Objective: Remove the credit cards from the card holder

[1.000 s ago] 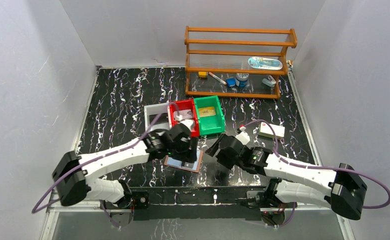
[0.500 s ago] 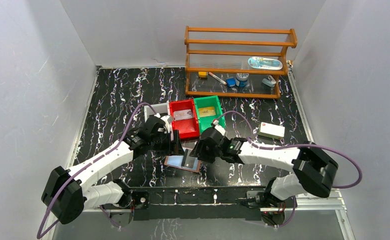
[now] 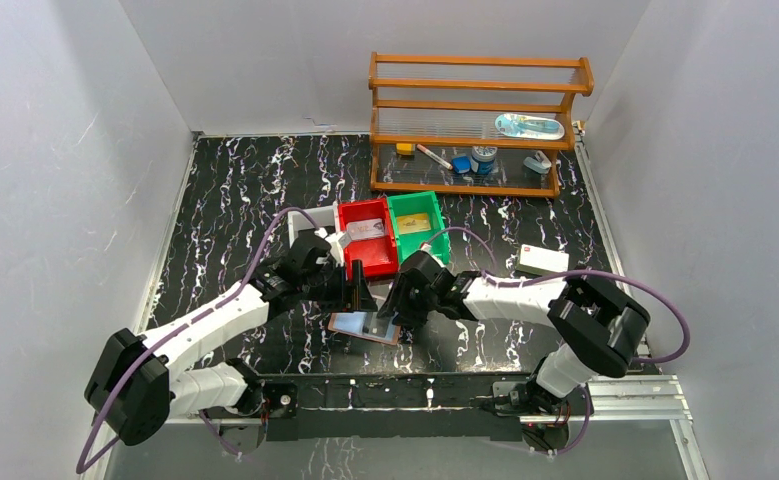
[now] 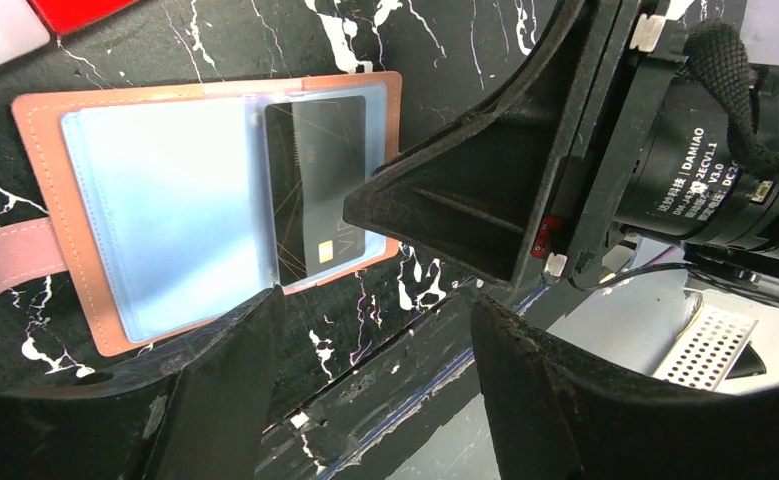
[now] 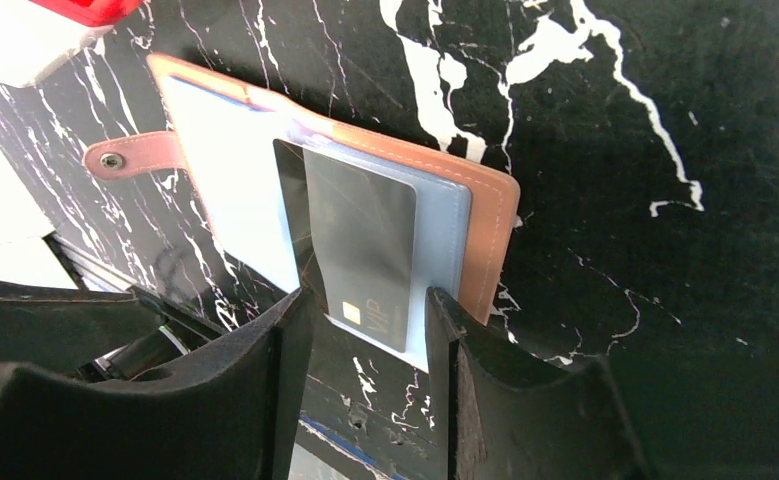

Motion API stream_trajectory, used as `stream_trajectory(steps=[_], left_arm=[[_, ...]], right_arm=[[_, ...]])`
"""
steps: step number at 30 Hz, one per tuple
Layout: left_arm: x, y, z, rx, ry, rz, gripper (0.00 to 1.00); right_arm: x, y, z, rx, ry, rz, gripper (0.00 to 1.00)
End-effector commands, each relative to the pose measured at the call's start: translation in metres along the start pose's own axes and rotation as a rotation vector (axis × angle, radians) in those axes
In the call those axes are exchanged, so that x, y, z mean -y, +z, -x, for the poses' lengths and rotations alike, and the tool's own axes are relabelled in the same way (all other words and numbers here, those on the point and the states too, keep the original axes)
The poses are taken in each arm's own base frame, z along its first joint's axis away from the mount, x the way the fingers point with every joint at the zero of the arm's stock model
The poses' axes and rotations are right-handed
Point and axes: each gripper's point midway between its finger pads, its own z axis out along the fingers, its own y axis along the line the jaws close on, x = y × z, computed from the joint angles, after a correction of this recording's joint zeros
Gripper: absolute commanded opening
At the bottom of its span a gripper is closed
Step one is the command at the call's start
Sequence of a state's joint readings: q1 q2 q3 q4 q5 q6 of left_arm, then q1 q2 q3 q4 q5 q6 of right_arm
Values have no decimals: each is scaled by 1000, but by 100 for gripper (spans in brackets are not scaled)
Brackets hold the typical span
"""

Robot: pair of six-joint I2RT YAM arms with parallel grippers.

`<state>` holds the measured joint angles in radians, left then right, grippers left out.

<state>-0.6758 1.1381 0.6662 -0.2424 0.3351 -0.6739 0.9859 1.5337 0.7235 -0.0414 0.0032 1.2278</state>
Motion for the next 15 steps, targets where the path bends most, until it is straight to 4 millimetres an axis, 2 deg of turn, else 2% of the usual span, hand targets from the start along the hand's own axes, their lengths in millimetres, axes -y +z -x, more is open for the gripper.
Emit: stream_trajectory(steps=[1, 5, 9, 15], left_arm=[[4, 0, 0, -4, -2, -31, 66], [2, 3, 0, 0, -8, -27, 67], [3, 8, 0, -13, -18, -49, 67], [-1, 23, -7, -67, -48, -71, 57]], right_arm=[[13, 2, -4, -19, 21, -23, 53], [19, -5, 1, 13, 27, -56, 53], [23, -2, -1, 6, 28, -68, 53], [56, 6, -12, -27, 90, -197, 50]])
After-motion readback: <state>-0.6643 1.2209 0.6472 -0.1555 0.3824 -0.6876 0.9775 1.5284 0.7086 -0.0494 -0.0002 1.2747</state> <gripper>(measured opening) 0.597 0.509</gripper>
